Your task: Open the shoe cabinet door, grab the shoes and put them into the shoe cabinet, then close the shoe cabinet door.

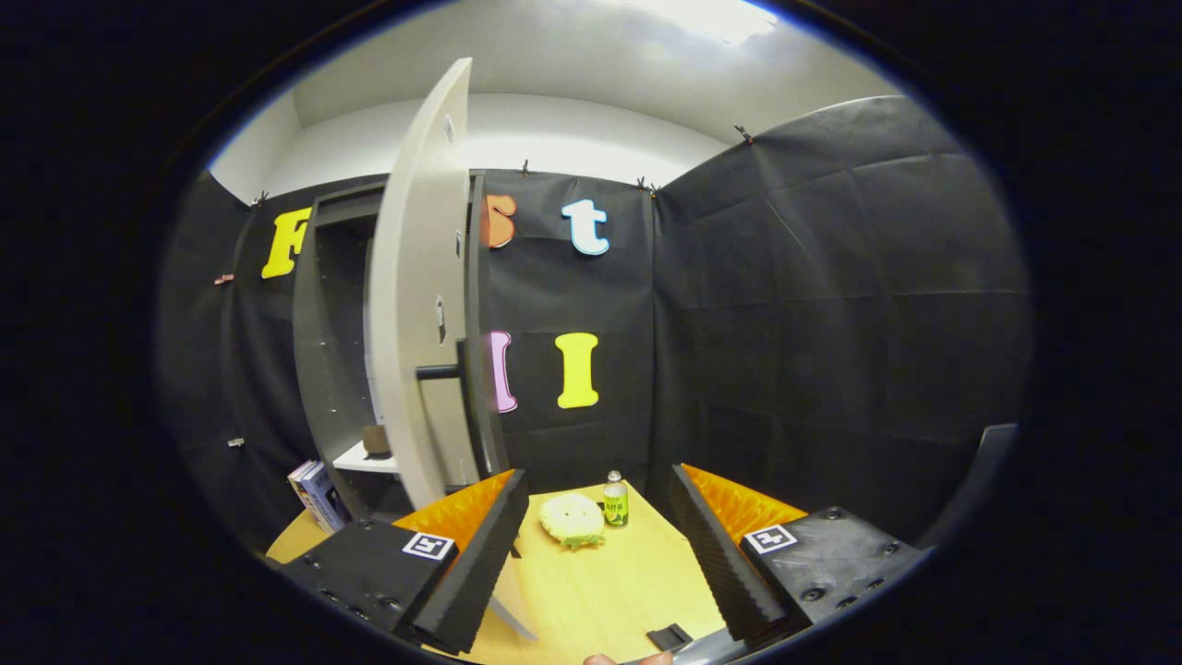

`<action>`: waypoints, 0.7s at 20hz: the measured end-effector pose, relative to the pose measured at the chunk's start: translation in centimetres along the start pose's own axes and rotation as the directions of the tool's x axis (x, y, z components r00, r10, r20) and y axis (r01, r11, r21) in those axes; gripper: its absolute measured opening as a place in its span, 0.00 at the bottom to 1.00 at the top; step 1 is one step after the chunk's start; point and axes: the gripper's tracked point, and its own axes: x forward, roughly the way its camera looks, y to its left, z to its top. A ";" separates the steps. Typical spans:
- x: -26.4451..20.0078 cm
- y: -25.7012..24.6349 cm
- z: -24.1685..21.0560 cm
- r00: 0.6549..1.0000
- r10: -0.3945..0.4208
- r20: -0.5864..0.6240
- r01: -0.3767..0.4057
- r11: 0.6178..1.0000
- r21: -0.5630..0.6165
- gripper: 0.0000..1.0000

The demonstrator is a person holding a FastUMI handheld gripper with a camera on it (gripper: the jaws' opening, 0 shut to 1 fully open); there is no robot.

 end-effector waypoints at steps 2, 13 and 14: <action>1.1 1.2 -0.3 1.000 0.028 -0.006 -0.028 1.000 -0.002 0.98; -0.3 5.8 -0.9 0.998 0.063 -0.026 -0.063 0.998 0.018 0.98; -0.6 6.8 -1.1 0.997 0.076 -0.030 -0.076 0.997 0.024 0.98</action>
